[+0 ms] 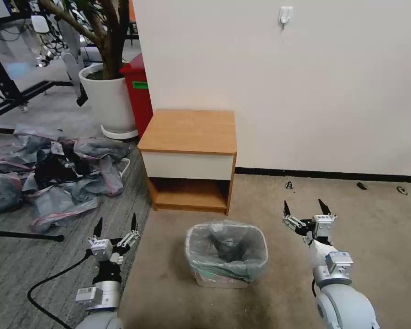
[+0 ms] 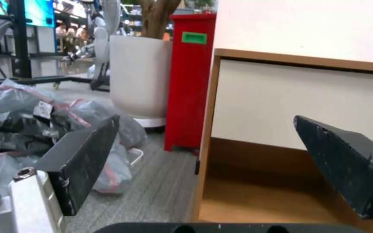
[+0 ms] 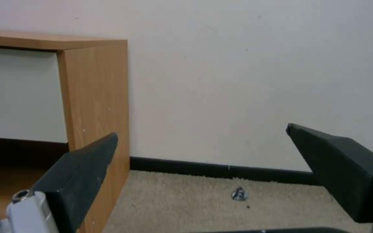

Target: Pick up the garbage bag from the table and place it over the trash can.

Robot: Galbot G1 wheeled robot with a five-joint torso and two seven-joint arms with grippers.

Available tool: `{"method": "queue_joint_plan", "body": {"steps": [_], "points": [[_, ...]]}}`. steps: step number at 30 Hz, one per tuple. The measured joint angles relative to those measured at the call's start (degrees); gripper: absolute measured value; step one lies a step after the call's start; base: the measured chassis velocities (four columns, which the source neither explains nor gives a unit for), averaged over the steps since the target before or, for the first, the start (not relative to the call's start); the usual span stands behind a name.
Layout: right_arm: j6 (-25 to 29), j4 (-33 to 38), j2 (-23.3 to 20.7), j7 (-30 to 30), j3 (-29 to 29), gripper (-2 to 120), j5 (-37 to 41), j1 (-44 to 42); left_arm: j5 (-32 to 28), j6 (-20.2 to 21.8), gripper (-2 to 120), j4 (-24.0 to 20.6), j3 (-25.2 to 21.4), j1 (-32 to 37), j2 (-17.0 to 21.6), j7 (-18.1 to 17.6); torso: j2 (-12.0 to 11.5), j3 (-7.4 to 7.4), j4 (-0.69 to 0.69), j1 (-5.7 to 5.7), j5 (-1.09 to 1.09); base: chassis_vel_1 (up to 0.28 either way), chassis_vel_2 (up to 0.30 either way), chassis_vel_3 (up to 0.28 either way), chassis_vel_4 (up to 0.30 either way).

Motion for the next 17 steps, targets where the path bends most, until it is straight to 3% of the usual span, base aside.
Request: {"method": "queue_joint_plan", "body": {"steps": [17], "points": [[0.01, 0.07, -0.04, 0.00, -0.03, 100, -0.04, 0.01, -0.12, 0.14, 100, -0.06, -0.01, 0.00, 0.08, -0.11, 0.00, 0.00, 0.00, 0.00, 0.00, 0.000, 0.000, 0.000, 0.000]]}}
